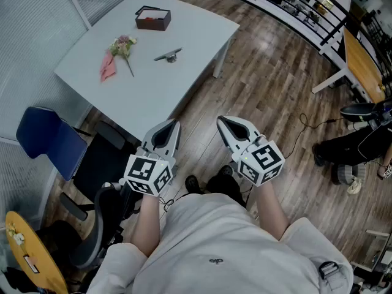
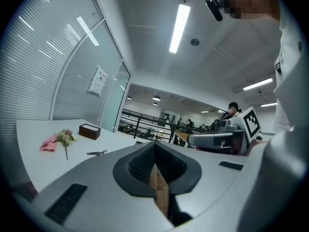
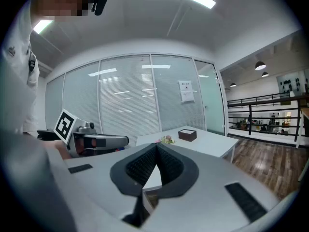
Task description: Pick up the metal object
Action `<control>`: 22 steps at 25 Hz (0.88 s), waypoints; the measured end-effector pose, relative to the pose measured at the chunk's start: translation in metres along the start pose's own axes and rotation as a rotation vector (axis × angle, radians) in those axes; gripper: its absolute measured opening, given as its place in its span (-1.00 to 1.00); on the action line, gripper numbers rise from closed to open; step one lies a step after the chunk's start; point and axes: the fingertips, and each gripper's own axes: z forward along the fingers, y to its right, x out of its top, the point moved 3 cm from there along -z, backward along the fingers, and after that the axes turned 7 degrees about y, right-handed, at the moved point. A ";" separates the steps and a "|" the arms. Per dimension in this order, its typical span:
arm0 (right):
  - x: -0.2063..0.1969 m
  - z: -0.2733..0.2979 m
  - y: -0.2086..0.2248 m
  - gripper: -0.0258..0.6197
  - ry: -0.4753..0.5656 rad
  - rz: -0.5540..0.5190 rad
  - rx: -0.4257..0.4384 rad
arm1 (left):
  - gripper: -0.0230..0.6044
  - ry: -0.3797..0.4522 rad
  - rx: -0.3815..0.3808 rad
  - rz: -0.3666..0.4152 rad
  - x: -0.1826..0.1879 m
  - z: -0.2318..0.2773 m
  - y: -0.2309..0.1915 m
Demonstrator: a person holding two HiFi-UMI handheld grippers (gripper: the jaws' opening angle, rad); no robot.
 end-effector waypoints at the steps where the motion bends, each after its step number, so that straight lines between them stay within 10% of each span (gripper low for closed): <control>1: 0.000 0.001 -0.001 -0.91 0.001 0.000 0.000 | -0.87 -0.002 -0.002 0.001 0.000 0.000 0.000; 22: -0.008 0.030 0.035 -0.90 0.010 0.016 0.056 | -0.86 -0.042 0.005 0.001 -0.022 0.039 -0.004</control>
